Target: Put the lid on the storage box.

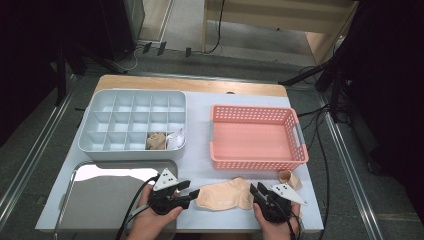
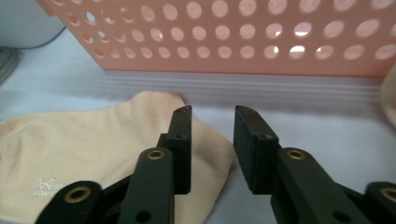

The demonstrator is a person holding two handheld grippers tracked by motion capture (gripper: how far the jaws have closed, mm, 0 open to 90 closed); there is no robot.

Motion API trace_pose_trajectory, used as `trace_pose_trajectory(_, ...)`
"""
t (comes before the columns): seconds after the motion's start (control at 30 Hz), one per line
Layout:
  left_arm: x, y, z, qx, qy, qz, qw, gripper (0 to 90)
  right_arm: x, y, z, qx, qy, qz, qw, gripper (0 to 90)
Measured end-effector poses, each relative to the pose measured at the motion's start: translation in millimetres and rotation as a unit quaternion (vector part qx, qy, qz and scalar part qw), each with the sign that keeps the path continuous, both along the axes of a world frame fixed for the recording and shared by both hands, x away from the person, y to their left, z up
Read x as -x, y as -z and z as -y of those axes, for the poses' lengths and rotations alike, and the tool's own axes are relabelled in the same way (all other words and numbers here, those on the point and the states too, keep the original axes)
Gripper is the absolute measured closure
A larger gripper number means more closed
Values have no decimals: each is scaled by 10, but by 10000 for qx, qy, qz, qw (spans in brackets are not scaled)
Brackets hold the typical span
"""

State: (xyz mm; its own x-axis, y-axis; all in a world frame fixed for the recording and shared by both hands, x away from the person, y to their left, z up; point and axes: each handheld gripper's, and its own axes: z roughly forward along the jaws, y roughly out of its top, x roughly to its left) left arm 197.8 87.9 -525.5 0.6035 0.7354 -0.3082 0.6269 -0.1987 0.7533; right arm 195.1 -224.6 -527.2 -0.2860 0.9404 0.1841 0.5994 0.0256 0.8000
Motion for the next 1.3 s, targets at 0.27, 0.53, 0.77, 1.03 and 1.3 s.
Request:
trace_pose_trajectory(0.27,58,25,129,-532,-62,-108,9985,664,42,41,-40,223,-82,-165,9996,732)
trace_pose_trajectory(0.53,59,10,165,-659,48,-151,9977,898,88,18,-88,184,-229,-198,9994,848)
trace_pose_trajectory(0.77,-86,-43,57,-614,-216,-54,9979,900,40,-58,-43,101,-82,87,9999,849)
trace_pose_trajectory(1.03,-128,-7,112,-726,-155,50,9972,900,32,-35,13,127,64,-25,9999,849)
trace_pose_trajectory(1.3,-123,-39,84,-555,-215,143,9981,735,77,-66,9,-51,-2,155,9999,751)
